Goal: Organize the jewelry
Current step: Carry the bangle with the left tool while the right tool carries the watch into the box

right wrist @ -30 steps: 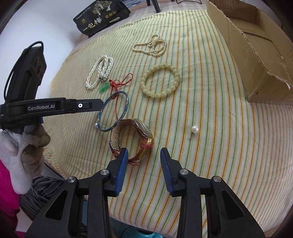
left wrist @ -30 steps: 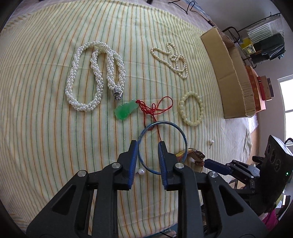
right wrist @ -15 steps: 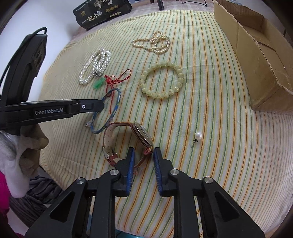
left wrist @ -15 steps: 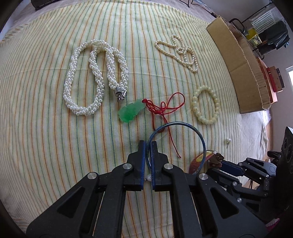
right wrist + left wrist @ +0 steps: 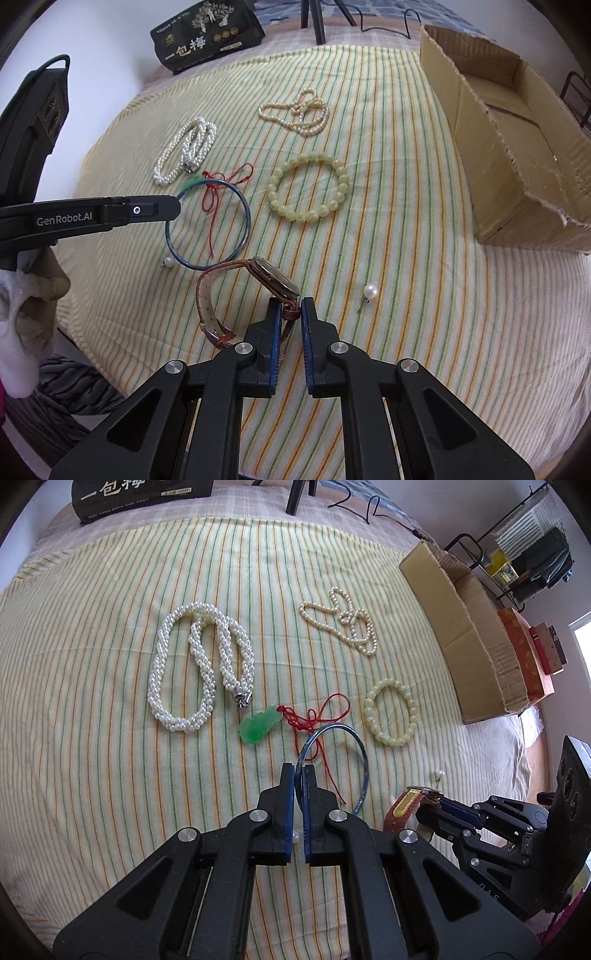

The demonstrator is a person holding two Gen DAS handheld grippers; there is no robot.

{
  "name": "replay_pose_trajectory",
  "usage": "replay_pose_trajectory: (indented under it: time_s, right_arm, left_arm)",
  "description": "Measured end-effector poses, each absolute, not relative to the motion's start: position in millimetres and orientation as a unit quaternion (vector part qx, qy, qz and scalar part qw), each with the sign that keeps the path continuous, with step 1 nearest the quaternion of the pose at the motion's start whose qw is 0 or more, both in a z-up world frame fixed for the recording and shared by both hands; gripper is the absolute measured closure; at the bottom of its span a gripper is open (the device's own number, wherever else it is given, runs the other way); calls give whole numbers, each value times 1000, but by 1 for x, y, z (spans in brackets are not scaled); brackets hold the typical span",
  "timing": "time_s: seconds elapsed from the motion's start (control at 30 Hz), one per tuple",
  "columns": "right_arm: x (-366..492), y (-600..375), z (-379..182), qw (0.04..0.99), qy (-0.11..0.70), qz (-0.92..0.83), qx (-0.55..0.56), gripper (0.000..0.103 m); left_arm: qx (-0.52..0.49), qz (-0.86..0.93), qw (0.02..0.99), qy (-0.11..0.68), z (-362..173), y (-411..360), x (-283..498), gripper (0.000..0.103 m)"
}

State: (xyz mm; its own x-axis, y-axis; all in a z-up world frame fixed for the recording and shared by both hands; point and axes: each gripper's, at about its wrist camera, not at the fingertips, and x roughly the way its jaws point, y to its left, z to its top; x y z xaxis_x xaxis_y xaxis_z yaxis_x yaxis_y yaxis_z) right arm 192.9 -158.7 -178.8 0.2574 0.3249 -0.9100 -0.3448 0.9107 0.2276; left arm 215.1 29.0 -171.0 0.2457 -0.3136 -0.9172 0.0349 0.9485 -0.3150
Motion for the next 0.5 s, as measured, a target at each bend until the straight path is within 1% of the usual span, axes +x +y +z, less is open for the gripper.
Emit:
replay_pose_trajectory:
  time_s: [0.3,0.5]
  right_arm:
    - [189,-164,-145,826,521,211,-37,94]
    - [192,-169,-132,839,502,208,-42,94]
  left_arm:
    - [-127,-138,802,567,-135,18,209,102]
    - [-131,-146,813,548,-117,11,211,102]
